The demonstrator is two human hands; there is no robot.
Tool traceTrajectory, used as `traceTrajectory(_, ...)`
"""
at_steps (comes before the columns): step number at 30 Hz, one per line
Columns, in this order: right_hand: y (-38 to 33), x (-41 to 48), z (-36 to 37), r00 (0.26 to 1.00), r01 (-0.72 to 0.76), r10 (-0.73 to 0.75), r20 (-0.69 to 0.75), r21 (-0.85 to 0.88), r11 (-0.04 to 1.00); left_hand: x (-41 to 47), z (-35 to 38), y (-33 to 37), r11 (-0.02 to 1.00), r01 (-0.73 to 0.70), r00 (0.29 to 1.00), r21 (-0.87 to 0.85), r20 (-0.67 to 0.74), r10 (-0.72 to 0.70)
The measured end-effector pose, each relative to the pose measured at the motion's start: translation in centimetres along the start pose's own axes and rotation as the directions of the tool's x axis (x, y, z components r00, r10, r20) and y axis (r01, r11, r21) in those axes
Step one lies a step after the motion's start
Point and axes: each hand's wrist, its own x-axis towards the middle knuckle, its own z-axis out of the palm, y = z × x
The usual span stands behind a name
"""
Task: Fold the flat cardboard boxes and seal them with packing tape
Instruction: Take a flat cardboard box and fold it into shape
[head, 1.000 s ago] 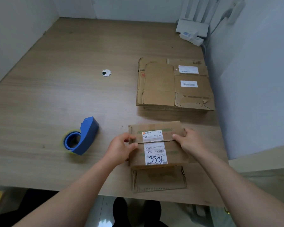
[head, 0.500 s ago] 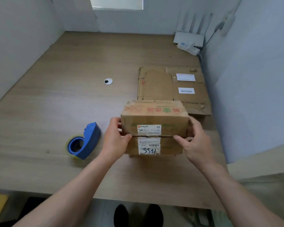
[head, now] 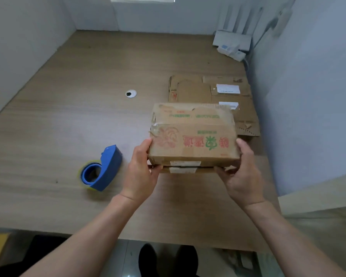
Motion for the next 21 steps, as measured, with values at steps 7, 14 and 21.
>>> traceTrajectory(7, 1.5, -7.0, 2.1, 0.926, -0.324, 0.294, 0.236, 0.100, 0.941, -5.9, 1.3, -1.9, 0.959, 0.247, 0.965, -0.139, 0.126, -0.230)
traceTrajectory(14, -0.7, -5.9, 2.0, 0.825, -0.564, 0.523, 0.212, 0.361, 0.743, -4.3, 1.7, -0.6, 0.673, 0.556, 0.812, -0.488, 0.148, -0.564)
traceTrajectory(21, 1.8, -9.4, -0.5, 0.745, -0.654, 0.480, 0.463, 0.366, 0.663, -7.6, -1.2, -3.2, 0.669, 0.545, 0.834, -0.505, 0.404, -0.375)
